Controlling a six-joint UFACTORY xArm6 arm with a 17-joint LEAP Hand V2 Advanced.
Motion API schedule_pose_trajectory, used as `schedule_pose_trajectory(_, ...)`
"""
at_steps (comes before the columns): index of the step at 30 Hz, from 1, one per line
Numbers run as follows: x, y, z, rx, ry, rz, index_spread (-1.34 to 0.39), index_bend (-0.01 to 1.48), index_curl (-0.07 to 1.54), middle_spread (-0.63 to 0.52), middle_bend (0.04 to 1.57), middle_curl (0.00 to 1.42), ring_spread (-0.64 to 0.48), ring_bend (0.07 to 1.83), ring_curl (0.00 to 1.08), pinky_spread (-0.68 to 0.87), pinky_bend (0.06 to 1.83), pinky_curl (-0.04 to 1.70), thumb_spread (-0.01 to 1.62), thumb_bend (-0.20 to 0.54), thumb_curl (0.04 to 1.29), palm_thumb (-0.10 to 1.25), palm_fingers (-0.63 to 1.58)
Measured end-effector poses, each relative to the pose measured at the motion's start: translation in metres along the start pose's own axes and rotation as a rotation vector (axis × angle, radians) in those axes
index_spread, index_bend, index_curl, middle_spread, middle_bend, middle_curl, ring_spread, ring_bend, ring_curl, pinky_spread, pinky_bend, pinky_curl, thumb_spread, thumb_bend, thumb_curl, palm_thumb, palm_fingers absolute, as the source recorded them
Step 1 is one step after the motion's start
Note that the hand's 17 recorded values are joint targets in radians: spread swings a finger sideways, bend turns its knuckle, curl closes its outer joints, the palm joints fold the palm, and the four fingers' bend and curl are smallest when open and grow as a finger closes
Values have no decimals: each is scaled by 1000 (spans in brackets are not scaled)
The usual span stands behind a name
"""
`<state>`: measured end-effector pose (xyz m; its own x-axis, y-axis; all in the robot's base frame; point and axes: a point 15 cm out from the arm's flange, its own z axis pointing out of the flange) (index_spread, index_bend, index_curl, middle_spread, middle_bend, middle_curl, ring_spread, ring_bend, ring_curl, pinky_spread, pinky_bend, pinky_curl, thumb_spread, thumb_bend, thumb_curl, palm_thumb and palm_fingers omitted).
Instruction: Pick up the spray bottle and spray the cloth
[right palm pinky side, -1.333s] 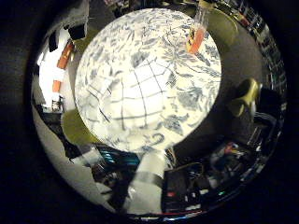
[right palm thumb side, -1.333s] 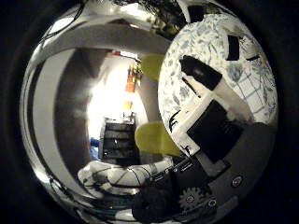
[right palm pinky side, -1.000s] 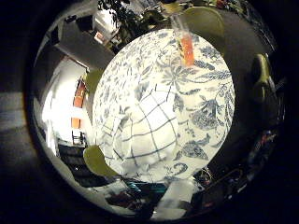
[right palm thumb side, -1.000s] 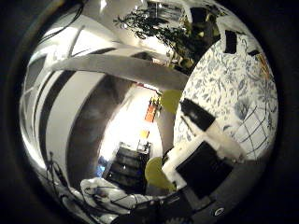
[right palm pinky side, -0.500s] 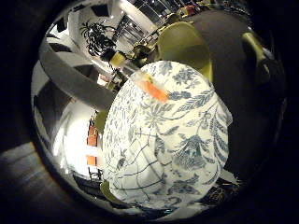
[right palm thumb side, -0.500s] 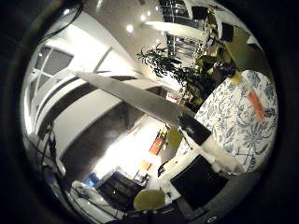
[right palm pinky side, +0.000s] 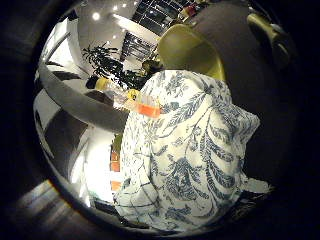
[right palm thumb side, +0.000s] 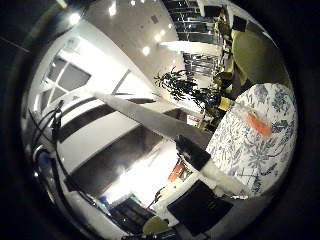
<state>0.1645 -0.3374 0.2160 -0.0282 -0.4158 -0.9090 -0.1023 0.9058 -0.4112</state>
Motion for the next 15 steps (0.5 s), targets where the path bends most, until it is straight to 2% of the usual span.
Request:
schedule_pose_trajectory(9,7,-2,13,-27,-9,11,-149,167,339,82,411,398,48,667,369,279,522,460,1024,-21,423,758,189)
schedule_pose_trajectory(15,5,-18,39,-26,-20,-11,-151,166,333,74,417,401,40,663,368,282,523,433,1020,-20,430,784,208)
